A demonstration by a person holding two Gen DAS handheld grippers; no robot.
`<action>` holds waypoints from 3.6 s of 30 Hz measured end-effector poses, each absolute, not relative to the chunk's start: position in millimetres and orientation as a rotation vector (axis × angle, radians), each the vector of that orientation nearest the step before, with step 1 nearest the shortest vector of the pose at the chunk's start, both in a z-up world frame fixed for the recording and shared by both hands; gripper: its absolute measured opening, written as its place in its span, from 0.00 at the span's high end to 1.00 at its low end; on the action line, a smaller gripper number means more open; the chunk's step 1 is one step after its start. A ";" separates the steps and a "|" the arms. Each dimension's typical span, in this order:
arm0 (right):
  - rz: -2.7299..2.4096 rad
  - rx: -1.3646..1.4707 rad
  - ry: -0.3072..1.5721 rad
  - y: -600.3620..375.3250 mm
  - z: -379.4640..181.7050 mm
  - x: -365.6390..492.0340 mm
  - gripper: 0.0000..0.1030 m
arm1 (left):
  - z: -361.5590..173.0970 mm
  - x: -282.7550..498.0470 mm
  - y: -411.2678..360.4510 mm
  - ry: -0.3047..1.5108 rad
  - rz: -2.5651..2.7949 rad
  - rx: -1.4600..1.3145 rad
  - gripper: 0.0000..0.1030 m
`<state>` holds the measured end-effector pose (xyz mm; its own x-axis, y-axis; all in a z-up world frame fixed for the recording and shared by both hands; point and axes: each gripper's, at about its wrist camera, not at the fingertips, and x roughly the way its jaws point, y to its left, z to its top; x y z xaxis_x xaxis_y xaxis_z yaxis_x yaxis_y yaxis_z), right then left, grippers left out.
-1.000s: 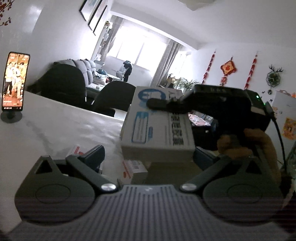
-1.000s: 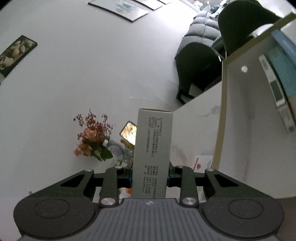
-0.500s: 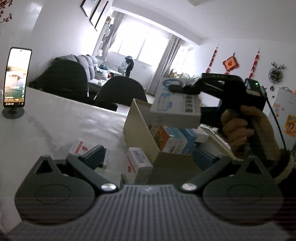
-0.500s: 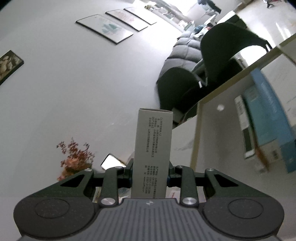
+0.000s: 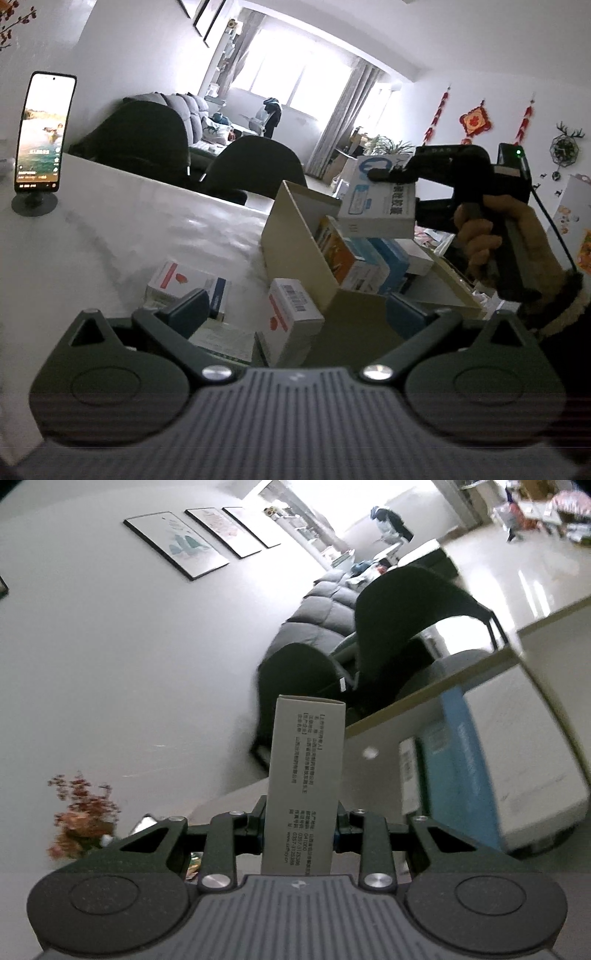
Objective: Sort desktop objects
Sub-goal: 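Carry the white-and-blue box with the right gripper over the beige box, then lower the white-and-blue box into the beige box with the right gripper, then open the right gripper and withdraw it from the beige box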
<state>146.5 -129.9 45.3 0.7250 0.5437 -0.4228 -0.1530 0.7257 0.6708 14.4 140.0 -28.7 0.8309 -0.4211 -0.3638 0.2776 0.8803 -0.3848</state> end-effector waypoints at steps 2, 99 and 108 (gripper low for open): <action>0.385 0.621 0.655 -128.7 45.5 152.6 0.68 | -29.6 15.5 141.4 0.461 -0.375 -0.334 0.00; 0.307 0.102 0.483 -81.9 25.7 93.7 0.11 | -67.3 17.8 160.2 0.632 -0.170 -0.269 0.00; 0.318 0.135 0.418 -83.8 18.4 51.3 0.07 | -72.2 24.7 146.8 0.646 -0.160 -0.135 0.00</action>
